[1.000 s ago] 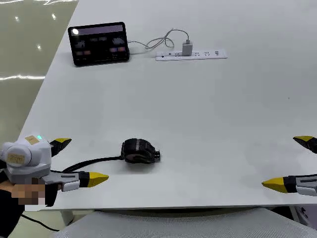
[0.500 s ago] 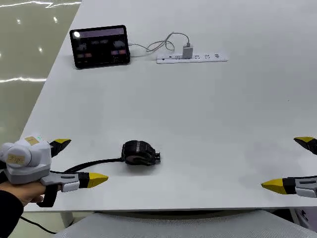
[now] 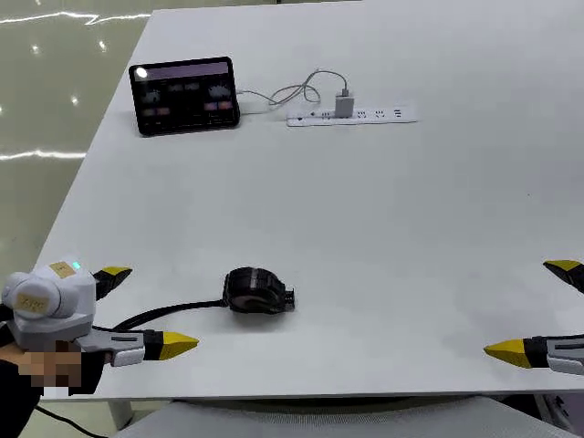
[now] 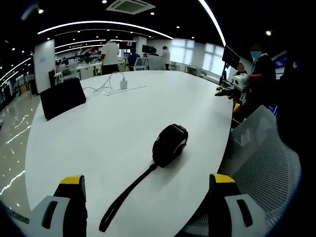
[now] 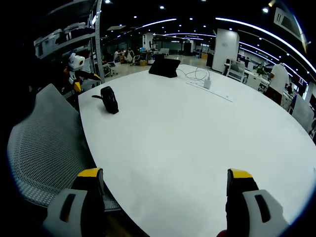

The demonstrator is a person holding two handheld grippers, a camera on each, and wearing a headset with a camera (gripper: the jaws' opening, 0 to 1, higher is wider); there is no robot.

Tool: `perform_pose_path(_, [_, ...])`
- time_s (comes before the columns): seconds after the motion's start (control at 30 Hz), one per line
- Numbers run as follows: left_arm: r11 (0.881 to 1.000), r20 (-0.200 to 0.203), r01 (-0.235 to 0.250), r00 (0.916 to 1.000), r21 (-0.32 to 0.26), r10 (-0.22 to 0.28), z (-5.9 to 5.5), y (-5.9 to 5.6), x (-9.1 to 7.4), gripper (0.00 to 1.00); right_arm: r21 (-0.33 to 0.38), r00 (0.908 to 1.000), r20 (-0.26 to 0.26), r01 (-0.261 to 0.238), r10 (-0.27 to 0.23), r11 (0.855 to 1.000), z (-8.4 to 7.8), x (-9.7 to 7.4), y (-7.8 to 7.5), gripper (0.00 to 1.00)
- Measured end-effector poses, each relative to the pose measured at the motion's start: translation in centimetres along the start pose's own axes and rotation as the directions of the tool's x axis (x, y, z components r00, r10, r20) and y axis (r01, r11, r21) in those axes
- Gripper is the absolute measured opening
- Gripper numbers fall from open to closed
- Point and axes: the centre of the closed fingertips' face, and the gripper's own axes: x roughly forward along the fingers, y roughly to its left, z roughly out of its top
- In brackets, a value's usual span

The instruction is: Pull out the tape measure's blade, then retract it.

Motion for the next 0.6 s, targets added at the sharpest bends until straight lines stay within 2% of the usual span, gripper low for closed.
perform_pose_path(0.47, [1.0,-0.025,0.006,0.9997,0.009,-0.006,0.29,0.17,0.21,1.0,-0.007,1.0,0.006,-0.007,0.007,1.0,0.3,0.21,-0.13,1.0])
perform_pose_path(0.6, [0.999,-0.029,0.008,0.9996,0.038,-0.006,0.47,0.24,0.39,1.0,-0.012,0.9999,0.009,-0.012,0.012,1.0,0.69,0.41,-0.25,1.0])
